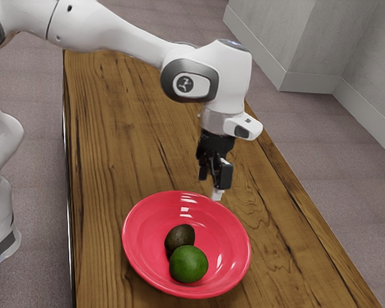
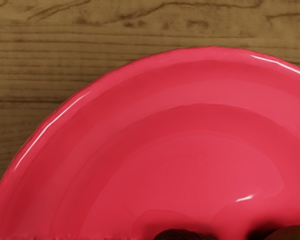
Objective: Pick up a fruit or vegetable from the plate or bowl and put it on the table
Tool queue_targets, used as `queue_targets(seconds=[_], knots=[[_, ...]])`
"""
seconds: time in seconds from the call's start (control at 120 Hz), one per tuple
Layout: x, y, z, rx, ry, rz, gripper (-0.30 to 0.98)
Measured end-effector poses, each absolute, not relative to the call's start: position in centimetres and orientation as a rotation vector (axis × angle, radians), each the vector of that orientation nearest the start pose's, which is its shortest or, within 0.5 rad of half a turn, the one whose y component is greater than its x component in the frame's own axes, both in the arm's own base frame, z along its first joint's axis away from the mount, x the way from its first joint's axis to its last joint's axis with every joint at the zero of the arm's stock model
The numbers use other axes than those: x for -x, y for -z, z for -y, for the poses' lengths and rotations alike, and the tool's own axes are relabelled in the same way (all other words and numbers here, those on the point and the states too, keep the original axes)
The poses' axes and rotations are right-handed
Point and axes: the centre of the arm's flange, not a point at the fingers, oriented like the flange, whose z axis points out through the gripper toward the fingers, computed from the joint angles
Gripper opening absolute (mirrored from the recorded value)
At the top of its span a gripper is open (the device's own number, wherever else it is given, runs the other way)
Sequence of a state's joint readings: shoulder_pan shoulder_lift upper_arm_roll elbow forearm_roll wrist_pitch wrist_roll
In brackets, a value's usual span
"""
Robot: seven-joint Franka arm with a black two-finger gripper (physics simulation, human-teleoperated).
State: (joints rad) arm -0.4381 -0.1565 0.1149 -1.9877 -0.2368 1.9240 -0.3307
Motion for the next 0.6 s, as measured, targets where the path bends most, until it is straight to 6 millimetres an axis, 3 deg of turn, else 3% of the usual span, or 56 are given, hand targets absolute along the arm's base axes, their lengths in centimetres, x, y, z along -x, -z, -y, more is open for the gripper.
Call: queue_targets(seconds=[0.142, 0.342, 0.433, 0.6], knots=[[-47.5, -54.4, 18.4, 3.425, -0.059, 0.442, 0.66], [-44.6, -53.2, 18.9, 3.354, -0.182, 0.815, 0.67], [-44.4, -52.1, 20.3, 3.31, -0.219, 0.927, 0.67], [-44.8, -49.8, 21.0, 3.211, -0.299, 1.159, 0.67]])
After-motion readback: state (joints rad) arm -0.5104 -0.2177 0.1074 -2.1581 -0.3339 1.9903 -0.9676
